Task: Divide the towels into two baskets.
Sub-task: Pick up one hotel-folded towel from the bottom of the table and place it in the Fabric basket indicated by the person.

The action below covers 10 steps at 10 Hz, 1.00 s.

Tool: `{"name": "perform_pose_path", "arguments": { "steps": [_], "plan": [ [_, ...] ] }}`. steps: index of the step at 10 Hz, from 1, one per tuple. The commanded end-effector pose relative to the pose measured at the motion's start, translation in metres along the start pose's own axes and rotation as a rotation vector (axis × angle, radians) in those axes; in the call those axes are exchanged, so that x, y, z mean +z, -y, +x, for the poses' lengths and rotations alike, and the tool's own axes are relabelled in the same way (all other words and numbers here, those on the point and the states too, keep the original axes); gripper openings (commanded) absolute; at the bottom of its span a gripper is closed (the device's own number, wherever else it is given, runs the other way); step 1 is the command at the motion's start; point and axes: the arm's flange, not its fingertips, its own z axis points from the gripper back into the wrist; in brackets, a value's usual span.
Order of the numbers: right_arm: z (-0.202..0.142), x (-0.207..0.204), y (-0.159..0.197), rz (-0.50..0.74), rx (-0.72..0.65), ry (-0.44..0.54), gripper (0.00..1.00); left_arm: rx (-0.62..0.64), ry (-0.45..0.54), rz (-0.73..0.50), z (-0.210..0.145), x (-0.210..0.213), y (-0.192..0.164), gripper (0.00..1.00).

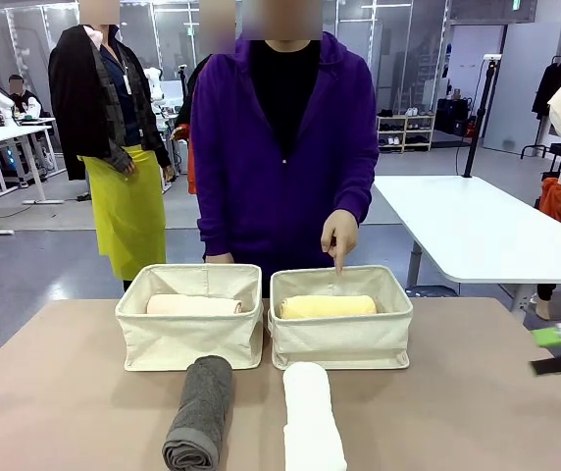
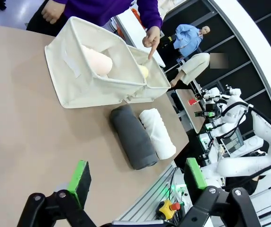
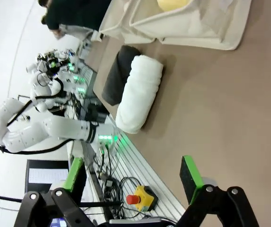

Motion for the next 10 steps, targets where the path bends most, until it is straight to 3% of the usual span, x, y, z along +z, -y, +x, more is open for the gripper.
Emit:
{"name": "perform_pose_path", "arguments": {
  "steps": [1, 2, 5, 8, 10],
  "plan": [
    [0.007, -0.07, -0.032, -0.087, -0.078, -0.101, 1.0, -0.002, 0.005, -0.012, -0.002, 0.002, 0.005, 1.0],
    [0.017, -0.103, -0.043, -0.136, -0.075, -0.133, 1.0, -0.002, 0.005, -0.012, -0.002, 0.002, 0.005, 1.0],
    [0.03, -0.196, -0.056, -0.299, -0.134, -0.114, 1.0, -0.002, 0.005, -0.012, -0.002, 0.002, 0.005, 1.0],
    [0.022, -0.249, -0.055, -0.448, -0.171, -0.06, 1.0, -0.002, 0.005, -0.012, -0.002, 0.002, 0.005, 1.0],
    [0.016, -0.274, -0.054, -0.473, -0.162, -0.06, 1.0, -0.002, 0.005, -0.012, -0.002, 0.002, 0.005, 1.0]
  ]
}}
